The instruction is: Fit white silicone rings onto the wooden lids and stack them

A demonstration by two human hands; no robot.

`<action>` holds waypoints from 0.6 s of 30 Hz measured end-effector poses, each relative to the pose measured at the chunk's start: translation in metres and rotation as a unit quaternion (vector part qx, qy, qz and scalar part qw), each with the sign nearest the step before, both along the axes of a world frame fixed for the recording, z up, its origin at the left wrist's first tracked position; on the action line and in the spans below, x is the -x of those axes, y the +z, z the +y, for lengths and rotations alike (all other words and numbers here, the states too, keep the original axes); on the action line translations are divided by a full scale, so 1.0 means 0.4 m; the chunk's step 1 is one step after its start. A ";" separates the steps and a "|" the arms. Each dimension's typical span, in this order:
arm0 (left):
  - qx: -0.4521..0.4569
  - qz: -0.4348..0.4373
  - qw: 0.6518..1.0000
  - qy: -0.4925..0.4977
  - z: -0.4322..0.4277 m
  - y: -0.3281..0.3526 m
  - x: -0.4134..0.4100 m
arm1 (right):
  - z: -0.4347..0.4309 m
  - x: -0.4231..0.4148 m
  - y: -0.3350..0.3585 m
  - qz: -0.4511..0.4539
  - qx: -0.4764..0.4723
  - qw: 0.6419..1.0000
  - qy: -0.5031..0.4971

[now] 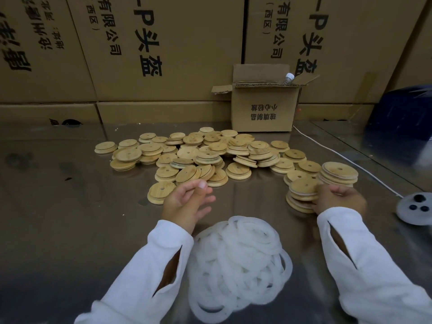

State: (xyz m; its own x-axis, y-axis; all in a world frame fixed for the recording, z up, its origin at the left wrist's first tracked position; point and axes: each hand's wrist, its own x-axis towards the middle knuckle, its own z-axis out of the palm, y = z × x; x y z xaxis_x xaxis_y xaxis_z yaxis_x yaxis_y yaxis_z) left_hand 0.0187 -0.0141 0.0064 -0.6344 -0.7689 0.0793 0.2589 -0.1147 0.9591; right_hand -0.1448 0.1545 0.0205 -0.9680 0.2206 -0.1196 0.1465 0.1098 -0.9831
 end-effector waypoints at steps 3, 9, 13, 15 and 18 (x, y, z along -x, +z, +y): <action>0.030 -0.022 0.997 0.062 -0.030 0.002 -0.004 | -0.001 0.001 0.005 0.003 -0.024 1.000 -0.012; 0.156 -0.111 0.956 0.223 -0.116 -0.019 -0.015 | -0.001 -0.021 0.022 0.018 0.047 0.998 -0.047; 0.243 -0.268 0.902 0.236 -0.171 -0.033 -0.023 | -0.023 -0.054 0.029 0.130 0.040 0.991 0.005; 0.295 -0.322 0.875 0.209 -0.177 -0.034 -0.030 | -0.038 -0.064 0.022 0.179 0.028 0.983 0.032; 0.375 -0.390 0.831 0.128 -0.170 -0.040 -0.037 | -0.053 -0.068 0.010 0.204 0.022 0.976 0.067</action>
State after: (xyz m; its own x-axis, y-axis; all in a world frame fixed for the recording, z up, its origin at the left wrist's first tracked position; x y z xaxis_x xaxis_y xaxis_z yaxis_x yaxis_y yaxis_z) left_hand 0.0335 -0.0820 -0.0095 -0.5414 -0.8063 0.2383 -0.5511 0.5544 0.6237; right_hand -0.1178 0.1332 0.0245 -0.9566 0.0929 0.2761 -0.2716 0.0585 -0.9606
